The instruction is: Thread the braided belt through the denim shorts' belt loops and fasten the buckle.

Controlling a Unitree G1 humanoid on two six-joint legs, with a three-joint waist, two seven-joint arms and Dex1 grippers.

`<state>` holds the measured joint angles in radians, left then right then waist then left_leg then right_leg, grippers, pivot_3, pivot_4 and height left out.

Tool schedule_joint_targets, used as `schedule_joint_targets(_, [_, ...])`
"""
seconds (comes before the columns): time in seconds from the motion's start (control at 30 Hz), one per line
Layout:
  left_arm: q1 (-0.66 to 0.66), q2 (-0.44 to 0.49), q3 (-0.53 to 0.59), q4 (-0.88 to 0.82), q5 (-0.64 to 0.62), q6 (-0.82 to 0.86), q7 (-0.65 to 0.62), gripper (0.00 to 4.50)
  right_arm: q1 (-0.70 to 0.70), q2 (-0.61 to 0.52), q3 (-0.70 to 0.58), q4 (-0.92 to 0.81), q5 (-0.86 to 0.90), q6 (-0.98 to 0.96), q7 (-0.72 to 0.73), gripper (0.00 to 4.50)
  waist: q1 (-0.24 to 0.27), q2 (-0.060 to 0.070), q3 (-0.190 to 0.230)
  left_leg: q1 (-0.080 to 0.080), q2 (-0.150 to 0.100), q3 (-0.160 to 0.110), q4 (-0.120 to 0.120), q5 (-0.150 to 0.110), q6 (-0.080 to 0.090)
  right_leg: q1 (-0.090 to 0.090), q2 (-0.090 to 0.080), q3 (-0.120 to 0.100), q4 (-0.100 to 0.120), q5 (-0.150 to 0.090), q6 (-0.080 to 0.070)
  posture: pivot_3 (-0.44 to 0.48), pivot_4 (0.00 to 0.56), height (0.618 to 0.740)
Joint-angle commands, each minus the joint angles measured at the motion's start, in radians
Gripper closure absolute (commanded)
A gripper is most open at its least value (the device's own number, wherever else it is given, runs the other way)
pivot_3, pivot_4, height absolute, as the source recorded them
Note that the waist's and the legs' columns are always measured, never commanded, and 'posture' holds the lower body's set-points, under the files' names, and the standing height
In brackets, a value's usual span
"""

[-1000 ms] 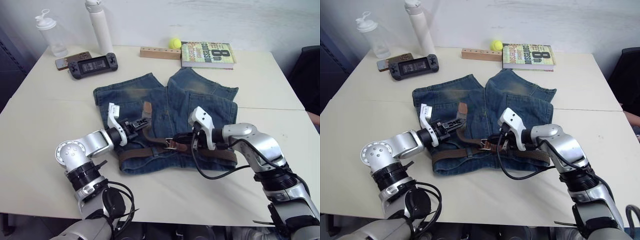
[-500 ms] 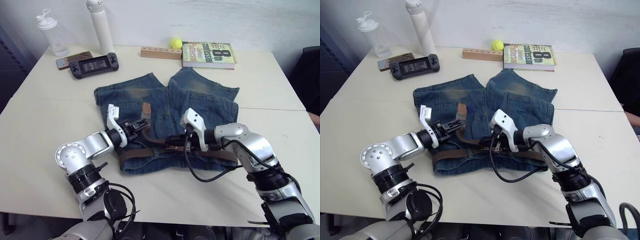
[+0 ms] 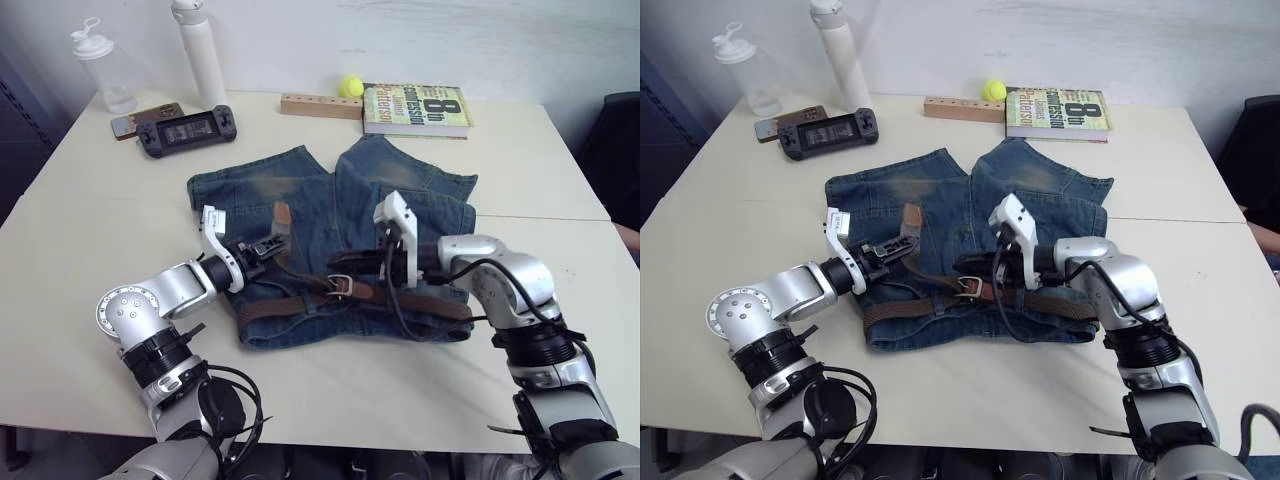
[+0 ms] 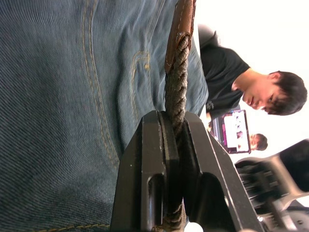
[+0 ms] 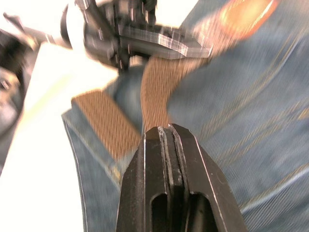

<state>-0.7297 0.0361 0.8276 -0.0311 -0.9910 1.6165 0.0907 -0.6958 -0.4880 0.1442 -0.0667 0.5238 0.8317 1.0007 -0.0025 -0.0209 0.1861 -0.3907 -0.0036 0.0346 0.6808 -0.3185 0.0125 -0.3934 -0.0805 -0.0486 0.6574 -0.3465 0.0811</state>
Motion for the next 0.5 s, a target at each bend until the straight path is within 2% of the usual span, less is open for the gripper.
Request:
schedule_joint_targets(0.03, [-0.045, 0.015, -0.006, -0.023, -0.057, -0.002, -0.008, 4.50, -0.008, -0.009, 0.002, -0.008, 0.004, -0.007, 0.014, 4.43, -0.001, 0.000, 0.000, 0.000, 0.000, 0.000, 0.000, 0.000, 0.000, 0.000, 0.000, 0.000, 0.000, 0.000, 0.000, 0.000, 0.150, 0.738])
schedule_joint_targets(0.5, [0.003, 0.036, -0.074, -0.023, -0.067, -0.002, -0.008, 4.50, 0.087, 0.033, 0.072, 0.168, -0.082, -0.137, 0.049, 4.43, -0.004, 0.000, 0.000, 0.001, 0.000, 0.001, 0.000, 0.000, 0.000, 0.000, 0.000, 0.000, 0.000, 0.000, 0.000, 0.000, 0.150, 0.738])
